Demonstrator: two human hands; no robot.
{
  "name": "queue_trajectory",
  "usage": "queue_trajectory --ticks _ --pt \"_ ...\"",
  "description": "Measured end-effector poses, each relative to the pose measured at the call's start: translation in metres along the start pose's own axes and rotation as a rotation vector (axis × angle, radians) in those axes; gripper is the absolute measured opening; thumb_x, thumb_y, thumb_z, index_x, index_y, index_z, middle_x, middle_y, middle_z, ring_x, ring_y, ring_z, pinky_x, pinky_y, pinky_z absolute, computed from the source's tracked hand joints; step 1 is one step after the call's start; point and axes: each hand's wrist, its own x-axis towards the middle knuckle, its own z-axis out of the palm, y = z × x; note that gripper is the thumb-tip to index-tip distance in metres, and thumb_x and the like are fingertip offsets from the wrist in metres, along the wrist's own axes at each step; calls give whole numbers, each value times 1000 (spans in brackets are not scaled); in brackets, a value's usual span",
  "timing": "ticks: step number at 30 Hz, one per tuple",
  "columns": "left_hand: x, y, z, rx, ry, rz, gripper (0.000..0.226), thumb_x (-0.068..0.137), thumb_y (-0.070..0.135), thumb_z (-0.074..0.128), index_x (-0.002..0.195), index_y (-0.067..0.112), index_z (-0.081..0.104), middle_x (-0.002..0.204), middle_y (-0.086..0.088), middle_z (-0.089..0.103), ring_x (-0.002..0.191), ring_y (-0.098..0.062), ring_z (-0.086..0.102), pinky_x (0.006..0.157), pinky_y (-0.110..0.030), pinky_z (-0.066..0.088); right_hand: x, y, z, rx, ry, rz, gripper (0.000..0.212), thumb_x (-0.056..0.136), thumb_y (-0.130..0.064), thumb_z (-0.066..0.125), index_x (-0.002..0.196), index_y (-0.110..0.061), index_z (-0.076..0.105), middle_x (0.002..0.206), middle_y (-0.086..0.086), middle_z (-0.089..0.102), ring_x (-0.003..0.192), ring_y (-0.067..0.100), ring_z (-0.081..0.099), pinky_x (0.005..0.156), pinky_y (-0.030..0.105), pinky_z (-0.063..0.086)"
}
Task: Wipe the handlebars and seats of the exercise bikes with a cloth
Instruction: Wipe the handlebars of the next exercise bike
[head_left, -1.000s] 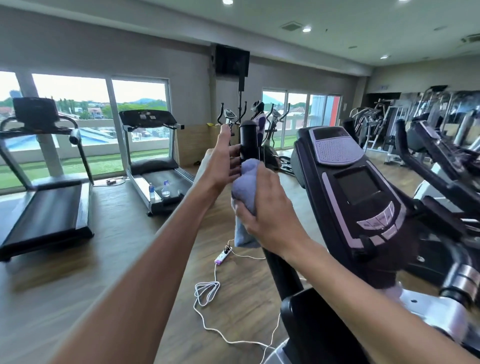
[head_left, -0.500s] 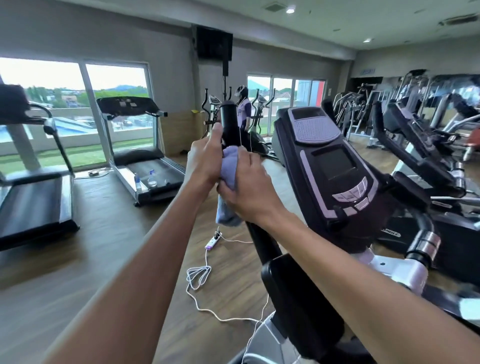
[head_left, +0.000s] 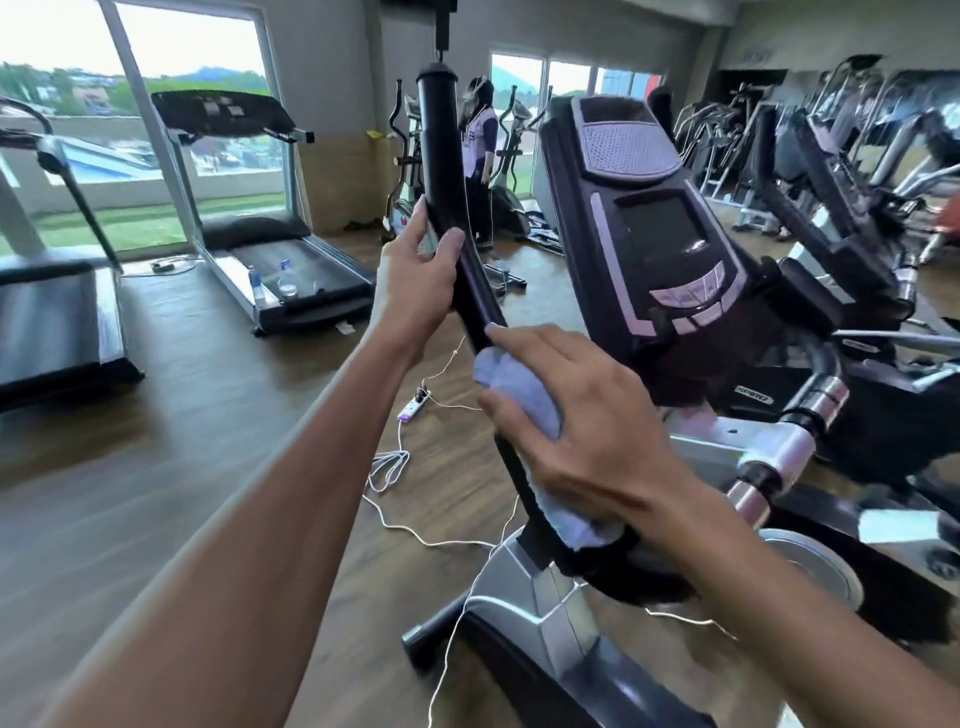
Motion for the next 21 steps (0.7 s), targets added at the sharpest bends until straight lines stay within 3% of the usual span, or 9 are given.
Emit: queue_trajectory --ticks 2,5,9,11,13,15,17,19,21 --pt "-5 4 3 -35 6 -14 41 106 16 52 146 25 53 70 15 65 61 -2 62 59 -21 52 -2 -1 0 52 45 -6 52 96 -53 49 132 -18 65 127 -7 65 118 16 60 98 38 49" --pt "-9 4 10 10 48 -25 46 109 20 44 155 28 41 87 9 63 64 0 58 65 -20 54 -45 1 -3 128 94 -70 50 98 -42 55 135 -9 64 135 -1 63 127 17 57 107 37 45" --pt "-15 4 25 37 29 -57 58 109 29 30 162 37 7 100 -2 59 74 -22 54 87 -54 57 -72 6 -4 119 116 -142 51 100 -39 54 136 -3 62 141 3 61 134 19 54 110 40 44" --pt "-18 7 30 90 48 -34 57 111 24 26 164 27 3 128 -7 58 84 -22 57 92 -39 50 -46 2 -1 124 90 -97 53 99 -42 51 135 -6 64 138 2 64 131 17 57 108 39 46" --pt "-23 10 31 157 23 -4 52 112 12 23 161 7 8 141 -11 47 112 -31 56 100 -23 36 -17 -5 4 142 89 -1 53 97 -48 48 131 -12 67 131 -1 68 123 16 61 105 34 47" --pt "-24 11 30 165 20 10 50 112 11 22 159 1 9 147 -16 43 126 -33 49 105 -22 33 -15 -8 7 156 134 38 51 97 -49 49 129 -14 68 128 -4 68 120 14 62 102 34 48" --pt "-24 11 29 133 59 8 52 113 16 23 162 8 7 144 -15 49 113 -23 59 94 -24 38 -46 -5 6 179 155 5 52 100 -46 51 135 -10 64 136 -1 64 129 14 57 107 39 47" --pt "-23 10 29 144 57 -6 56 112 18 25 164 14 3 114 -2 57 75 -8 53 70 -20 41 -85 -1 4 184 165 -36 55 101 -43 53 139 -4 59 144 4 59 138 20 51 111 45 45" --pt "-22 8 29 146 53 -33 58 112 22 24 165 21 -1 94 10 54 65 -7 46 60 -23 41 -104 2 5 163 177 -68 56 102 -43 51 138 0 58 146 7 57 139 25 51 110 48 45"
